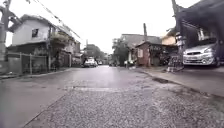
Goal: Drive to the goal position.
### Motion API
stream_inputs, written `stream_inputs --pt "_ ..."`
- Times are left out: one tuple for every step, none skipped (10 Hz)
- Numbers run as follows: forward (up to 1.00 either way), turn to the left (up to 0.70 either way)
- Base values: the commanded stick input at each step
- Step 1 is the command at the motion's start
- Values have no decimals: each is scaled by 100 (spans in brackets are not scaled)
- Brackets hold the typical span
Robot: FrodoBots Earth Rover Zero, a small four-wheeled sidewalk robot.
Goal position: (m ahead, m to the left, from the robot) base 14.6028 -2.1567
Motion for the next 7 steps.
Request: stream_inputs --pt "100 0" --pt "100 0" --pt "100 0" --pt "100 0" --pt "100 0" --pt "100 0" --pt "100 0"
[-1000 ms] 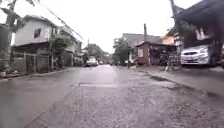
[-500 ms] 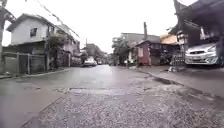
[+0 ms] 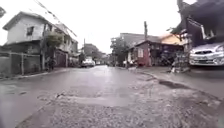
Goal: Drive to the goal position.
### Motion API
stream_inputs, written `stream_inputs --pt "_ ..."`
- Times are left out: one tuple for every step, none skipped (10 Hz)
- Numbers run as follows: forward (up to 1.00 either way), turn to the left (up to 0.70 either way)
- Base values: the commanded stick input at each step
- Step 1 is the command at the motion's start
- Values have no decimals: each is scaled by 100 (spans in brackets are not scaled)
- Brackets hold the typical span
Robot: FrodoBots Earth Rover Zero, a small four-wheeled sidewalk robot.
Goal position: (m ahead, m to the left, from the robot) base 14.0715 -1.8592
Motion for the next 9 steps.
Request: stream_inputs --pt "100 0" --pt "100 0" --pt "100 0" --pt "100 0" --pt "100 0" --pt "100 4" --pt "100 25" --pt "100 0" --pt "100 0"
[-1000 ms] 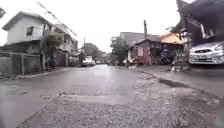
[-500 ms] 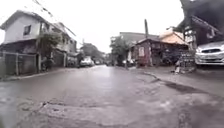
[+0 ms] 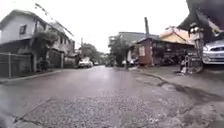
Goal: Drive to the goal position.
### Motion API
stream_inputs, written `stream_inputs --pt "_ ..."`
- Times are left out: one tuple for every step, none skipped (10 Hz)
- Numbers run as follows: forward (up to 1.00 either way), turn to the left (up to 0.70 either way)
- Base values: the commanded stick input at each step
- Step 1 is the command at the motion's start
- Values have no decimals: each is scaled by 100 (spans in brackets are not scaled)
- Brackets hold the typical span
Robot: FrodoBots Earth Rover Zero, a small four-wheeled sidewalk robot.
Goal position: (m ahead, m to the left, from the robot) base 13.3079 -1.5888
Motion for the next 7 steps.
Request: stream_inputs --pt "100 0" --pt "100 0" --pt "100 0" --pt "100 0" --pt "100 0" --pt "100 0" --pt "100 0"
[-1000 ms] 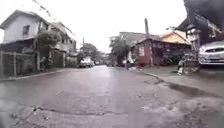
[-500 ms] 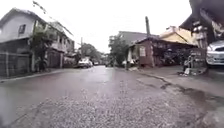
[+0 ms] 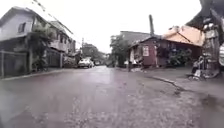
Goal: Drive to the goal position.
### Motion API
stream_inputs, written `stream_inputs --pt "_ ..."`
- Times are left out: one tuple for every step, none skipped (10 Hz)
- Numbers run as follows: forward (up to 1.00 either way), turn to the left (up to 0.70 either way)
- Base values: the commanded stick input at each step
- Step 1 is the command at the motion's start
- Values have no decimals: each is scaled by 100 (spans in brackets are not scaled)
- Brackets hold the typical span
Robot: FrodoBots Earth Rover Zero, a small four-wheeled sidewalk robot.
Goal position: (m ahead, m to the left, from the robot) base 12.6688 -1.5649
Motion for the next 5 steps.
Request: stream_inputs --pt "100 0" --pt "100 0" --pt "100 0" --pt "100 0" --pt "100 0"
